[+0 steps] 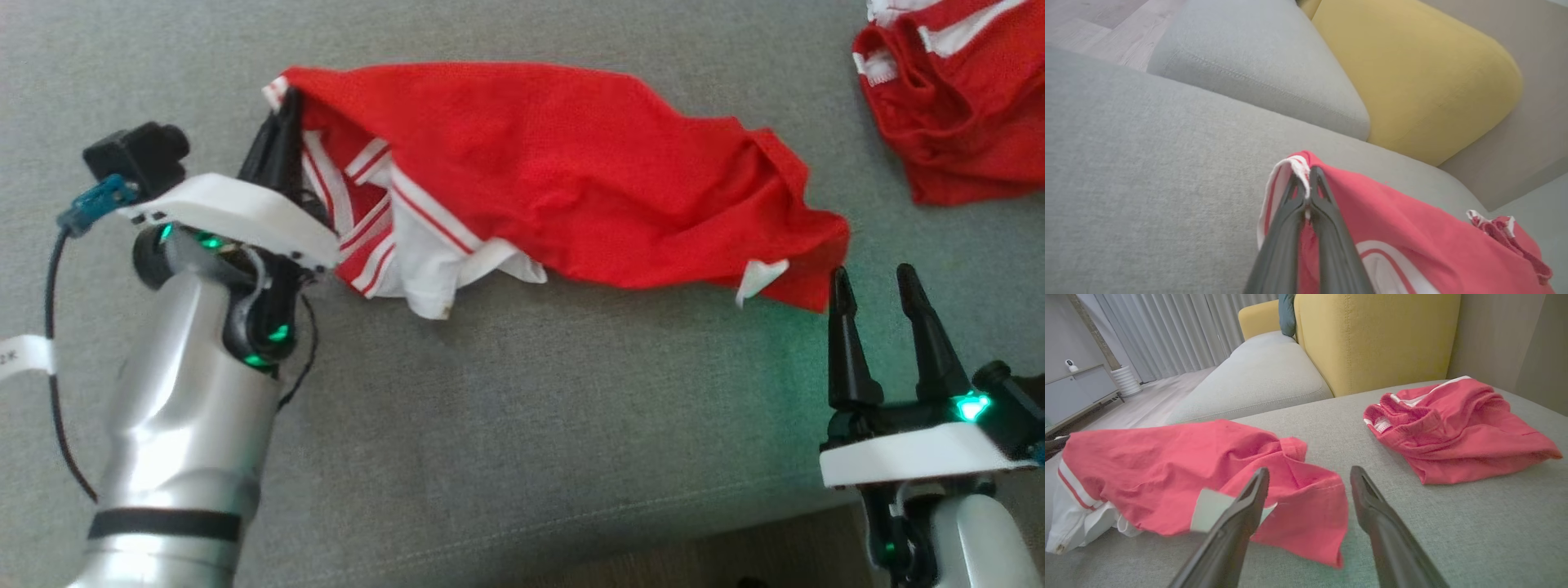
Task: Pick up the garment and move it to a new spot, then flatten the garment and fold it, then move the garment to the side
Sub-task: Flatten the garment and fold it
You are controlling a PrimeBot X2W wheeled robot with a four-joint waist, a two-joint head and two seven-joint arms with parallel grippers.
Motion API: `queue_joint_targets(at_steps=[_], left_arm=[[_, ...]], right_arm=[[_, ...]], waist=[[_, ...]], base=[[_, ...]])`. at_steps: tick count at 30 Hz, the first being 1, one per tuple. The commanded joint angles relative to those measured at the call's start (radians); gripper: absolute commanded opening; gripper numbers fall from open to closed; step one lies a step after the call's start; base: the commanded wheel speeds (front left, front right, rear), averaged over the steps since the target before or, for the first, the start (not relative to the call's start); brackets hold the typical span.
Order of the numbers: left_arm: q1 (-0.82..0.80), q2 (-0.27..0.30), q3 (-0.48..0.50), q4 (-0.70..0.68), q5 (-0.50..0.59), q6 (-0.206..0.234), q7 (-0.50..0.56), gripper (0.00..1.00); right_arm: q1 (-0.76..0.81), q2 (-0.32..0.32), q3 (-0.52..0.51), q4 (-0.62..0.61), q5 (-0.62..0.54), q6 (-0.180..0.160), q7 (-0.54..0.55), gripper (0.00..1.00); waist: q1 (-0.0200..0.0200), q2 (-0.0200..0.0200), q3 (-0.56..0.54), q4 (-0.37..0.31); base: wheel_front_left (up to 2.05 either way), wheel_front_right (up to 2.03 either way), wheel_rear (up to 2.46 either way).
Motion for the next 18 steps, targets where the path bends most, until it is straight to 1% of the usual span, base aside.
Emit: queue_joint_targets(at_steps=[1, 2, 3, 4, 7, 9, 11, 14, 18], left_arm=[[-0.046, 0.037, 0.037, -0.009, -0.005, -0.004, -0.009, 0.0], [-0.054, 0.042, 0.04, 0.018, -0.009, -0.012, -0.012, 0.0], [-0.06, 0.048, 0.041, 0.041, -0.008, -0.019, -0.021, 0.37], [-0.062, 0.053, 0.037, 0.058, -0.005, -0.027, -0.03, 1.0], [-0.048, 0.072, 0.008, 0.08, 0.04, -0.035, -0.08, 1.0], [-0.02, 0.082, -0.009, 0.073, 0.085, -0.017, -0.122, 1.0], [0.021, 0.086, -0.023, 0.041, 0.134, 0.015, -0.15, 1.0], [0.099, 0.087, -0.033, -0.052, 0.211, 0.076, -0.166, 1.0], [0.214, 0.1, -0.003, -0.251, 0.329, 0.16, -0.169, 1.0]], right_arm=[[-0.023, -0.007, 0.026, -0.025, 0.007, 0.004, -0.011, 1.0], [-0.025, -0.007, 0.026, -0.022, 0.007, 0.004, -0.013, 1.0], [-0.026, -0.007, 0.025, -0.019, 0.005, 0.004, -0.014, 1.0], [-0.026, -0.007, 0.022, -0.017, 0.002, 0.004, -0.015, 1.0], [-0.024, -0.007, 0.013, -0.015, -0.014, 0.004, -0.016, 1.0], [-0.022, -0.007, 0.008, -0.018, -0.024, 0.004, -0.015, 1.0], [-0.019, -0.007, 0.001, -0.025, -0.036, 0.004, -0.012, 1.0], [-0.013, -0.007, -0.008, -0.041, -0.06, 0.004, -0.007, 1.0], [-0.009, -0.007, -0.012, -0.06, -0.098, 0.004, 0.005, 1.0]], waist=[[-0.0001, 0.0, 0.004, -0.004], [-0.0001, 0.0, 0.005, -0.006], [-0.0001, 0.0, 0.005, -0.007], [-0.0001, 0.0, 0.005, -0.007], [-0.0001, 0.0, 0.001, -0.001], [-0.0001, 0.0, -0.007, 0.007], [-0.0001, 0.0, -0.015, 0.017], [-0.0001, 0.0, -0.03, 0.036], [-0.0001, 0.0, -0.052, 0.061]], base=[[0.0, 0.0, 0.0], [0.0, 0.0, 0.0], [0.0, 0.0, 0.0], [0.0, 0.0, 0.0], [0.0, 0.0, 0.0], [0.0, 0.0, 0.0], [0.0, 0.0, 0.0], [0.0, 0.0, 0.0], [0.0, 0.0, 0.0]])
